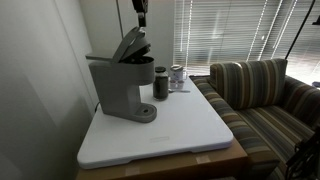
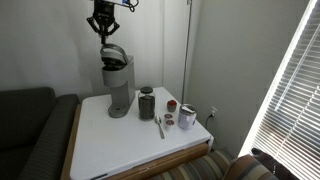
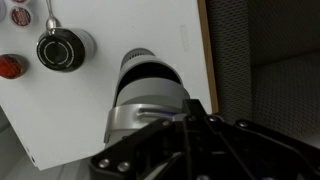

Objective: Close the coffee maker

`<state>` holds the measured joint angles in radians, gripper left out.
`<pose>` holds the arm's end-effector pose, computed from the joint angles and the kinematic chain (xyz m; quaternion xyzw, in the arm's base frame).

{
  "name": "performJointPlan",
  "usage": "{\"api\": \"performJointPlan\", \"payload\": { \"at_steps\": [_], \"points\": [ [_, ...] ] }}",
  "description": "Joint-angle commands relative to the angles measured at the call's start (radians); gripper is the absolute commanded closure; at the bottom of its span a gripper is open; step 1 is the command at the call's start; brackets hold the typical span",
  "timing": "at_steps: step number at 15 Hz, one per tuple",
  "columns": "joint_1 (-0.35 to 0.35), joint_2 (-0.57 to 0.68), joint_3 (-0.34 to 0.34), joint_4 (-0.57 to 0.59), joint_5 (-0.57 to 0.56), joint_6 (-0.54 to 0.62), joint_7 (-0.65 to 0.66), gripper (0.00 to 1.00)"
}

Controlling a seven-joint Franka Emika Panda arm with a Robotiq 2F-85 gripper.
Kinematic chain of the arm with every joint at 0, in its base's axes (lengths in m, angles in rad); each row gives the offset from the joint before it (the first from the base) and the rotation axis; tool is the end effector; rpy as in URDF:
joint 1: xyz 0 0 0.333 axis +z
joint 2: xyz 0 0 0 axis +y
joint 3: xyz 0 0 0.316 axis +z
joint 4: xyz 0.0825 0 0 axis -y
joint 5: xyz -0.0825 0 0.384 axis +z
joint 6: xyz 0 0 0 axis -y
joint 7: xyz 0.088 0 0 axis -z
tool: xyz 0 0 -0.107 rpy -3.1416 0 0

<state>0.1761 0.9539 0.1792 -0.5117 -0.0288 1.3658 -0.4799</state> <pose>0.7313 0.1876 0.4596 -0.9256 -0.3711 0.0400 0.0629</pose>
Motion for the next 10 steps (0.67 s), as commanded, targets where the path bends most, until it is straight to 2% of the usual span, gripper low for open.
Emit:
{"api": "performJointPlan", "payload": {
  "at_steps": [1,10],
  "points": [
    [-0.016,0.037,0.012,0.006,0.017,0.005,-0.025,1.0],
    [-0.025,0.093,0.017,0.016,0.024,-0.013,-0.054,1.0]
  ]
}}
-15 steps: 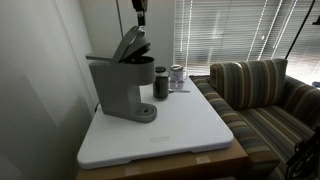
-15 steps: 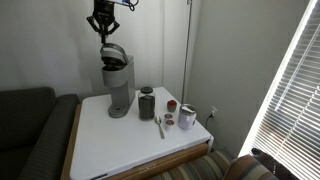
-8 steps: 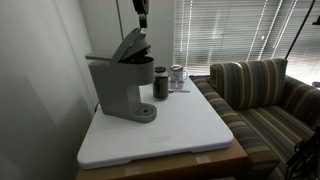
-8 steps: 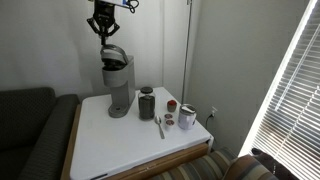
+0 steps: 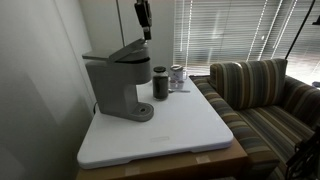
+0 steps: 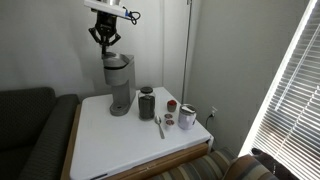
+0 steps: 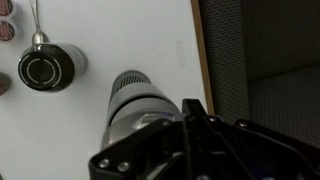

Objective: Close the coffee maker

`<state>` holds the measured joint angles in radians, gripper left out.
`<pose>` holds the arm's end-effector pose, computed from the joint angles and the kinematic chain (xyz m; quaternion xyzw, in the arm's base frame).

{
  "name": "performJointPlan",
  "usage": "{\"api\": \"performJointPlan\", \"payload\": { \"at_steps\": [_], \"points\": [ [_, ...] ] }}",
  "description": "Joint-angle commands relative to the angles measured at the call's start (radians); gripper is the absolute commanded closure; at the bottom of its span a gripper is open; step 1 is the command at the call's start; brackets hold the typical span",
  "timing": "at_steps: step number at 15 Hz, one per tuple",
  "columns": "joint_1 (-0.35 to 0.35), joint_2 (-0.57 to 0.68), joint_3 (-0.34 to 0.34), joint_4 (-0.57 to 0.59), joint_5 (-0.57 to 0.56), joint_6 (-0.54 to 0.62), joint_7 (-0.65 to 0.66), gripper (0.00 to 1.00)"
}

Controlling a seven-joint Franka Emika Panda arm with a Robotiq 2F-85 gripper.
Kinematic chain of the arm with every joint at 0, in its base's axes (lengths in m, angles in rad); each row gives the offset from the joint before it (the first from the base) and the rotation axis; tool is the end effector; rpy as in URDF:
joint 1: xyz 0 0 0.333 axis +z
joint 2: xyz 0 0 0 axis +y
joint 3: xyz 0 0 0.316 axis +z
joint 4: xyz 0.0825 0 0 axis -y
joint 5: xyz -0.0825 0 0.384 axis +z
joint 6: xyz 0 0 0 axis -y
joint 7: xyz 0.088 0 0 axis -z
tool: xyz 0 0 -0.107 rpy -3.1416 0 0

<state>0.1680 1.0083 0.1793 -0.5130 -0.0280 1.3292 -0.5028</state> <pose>0.7341 0.1820 0.4154 -0.9198 -0.3765 0.0842 0.0720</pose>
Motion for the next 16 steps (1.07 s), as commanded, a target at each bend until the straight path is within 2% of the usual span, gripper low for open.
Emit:
{"api": "performJointPlan", "payload": {
  "at_steps": [1,11,16],
  "points": [
    [-0.018,0.047,0.018,0.018,0.024,0.025,-0.034,1.0],
    [-0.019,0.088,0.021,0.019,0.056,0.063,-0.004,1.0],
    [-0.022,0.122,0.021,0.018,0.103,0.106,0.065,1.0]
  ]
}}
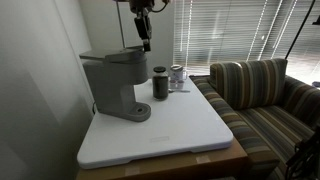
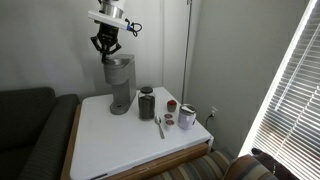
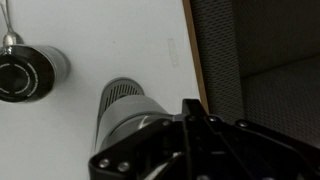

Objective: Close the coffee maker

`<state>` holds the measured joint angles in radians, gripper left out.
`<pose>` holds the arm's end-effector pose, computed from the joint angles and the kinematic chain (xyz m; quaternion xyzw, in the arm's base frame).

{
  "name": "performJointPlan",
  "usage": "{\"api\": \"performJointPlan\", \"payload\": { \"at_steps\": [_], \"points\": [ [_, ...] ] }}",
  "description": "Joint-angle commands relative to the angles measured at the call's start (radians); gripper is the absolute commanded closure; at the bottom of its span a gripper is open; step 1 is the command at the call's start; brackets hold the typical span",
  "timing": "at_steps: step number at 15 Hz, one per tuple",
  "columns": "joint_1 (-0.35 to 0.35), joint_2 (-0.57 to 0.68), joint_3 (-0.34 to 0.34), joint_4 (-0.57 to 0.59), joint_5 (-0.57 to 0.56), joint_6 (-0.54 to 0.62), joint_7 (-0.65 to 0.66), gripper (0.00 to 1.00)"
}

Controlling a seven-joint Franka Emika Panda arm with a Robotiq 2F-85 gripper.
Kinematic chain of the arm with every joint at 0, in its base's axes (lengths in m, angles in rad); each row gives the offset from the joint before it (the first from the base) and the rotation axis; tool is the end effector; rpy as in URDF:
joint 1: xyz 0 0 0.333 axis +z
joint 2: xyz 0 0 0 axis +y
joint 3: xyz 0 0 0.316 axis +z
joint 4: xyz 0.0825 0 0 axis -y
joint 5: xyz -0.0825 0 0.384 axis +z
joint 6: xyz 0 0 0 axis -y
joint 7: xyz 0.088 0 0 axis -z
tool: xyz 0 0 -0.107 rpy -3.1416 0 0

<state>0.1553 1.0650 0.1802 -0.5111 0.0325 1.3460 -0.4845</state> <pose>0.7400 0.1810 0.3756 -0.9207 -0.3620 0.0987 0.1069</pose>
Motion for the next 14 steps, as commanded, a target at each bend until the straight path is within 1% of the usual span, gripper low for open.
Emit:
{"api": "performJointPlan", "payload": {
  "at_steps": [1,5,8,14],
  "points": [
    [-0.009,0.075,0.019,0.016,0.052,0.099,0.068,1.0],
    [-0.013,0.103,0.013,0.019,0.091,0.129,0.17,1.0],
    [-0.017,0.104,0.011,0.019,0.113,0.139,0.208,1.0],
    [-0.006,0.064,-0.006,0.018,0.1,0.116,0.27,1.0]
  ]
}}
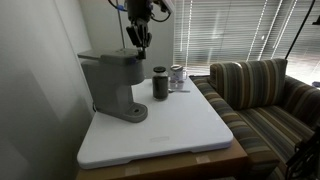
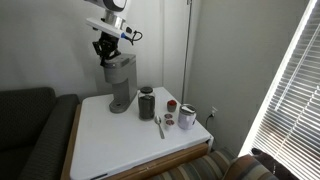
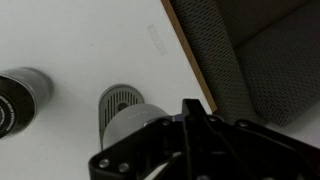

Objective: Close the coffee maker

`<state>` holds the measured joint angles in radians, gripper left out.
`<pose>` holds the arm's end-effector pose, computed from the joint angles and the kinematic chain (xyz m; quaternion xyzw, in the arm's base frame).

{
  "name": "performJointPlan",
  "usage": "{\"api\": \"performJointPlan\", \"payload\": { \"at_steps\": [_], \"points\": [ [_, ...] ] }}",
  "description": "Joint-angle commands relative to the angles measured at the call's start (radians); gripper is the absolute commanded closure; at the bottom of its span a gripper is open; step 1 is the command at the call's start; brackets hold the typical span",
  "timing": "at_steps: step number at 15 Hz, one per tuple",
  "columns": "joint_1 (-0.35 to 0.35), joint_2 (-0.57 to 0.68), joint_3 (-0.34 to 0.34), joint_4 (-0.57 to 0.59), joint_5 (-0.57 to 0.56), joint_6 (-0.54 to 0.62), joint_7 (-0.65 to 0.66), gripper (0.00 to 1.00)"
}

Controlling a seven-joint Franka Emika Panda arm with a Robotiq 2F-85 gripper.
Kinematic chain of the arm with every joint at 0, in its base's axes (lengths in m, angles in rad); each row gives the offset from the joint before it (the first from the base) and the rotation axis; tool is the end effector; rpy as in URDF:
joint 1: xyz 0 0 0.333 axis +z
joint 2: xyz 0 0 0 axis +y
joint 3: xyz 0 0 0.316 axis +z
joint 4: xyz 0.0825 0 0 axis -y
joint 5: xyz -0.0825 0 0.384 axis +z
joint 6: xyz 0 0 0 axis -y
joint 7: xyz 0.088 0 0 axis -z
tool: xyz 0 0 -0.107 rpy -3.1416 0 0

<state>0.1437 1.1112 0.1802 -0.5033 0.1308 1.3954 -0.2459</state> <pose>0.7474 0.1841 0.3497 -0.9537 -0.2418 0.1036 0.1461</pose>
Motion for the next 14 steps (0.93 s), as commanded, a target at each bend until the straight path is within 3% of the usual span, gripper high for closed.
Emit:
{"api": "performJointPlan", "payload": {
  "at_steps": [1,5,6,11,12,14],
  "points": [
    [0.006,0.012,-0.007,0.011,0.002,0.065,0.046,1.0],
    [0.019,-0.009,-0.017,0.017,-0.015,0.088,0.106,1.0],
    [0.039,0.048,-0.03,0.142,-0.02,0.034,0.129,1.0],
    [0.068,0.04,-0.062,0.204,-0.043,0.026,0.196,1.0],
    [0.067,-0.015,-0.065,0.127,-0.045,0.06,0.203,1.0],
    [0.075,-0.019,-0.069,0.134,-0.05,0.074,0.214,1.0]
  ]
}}
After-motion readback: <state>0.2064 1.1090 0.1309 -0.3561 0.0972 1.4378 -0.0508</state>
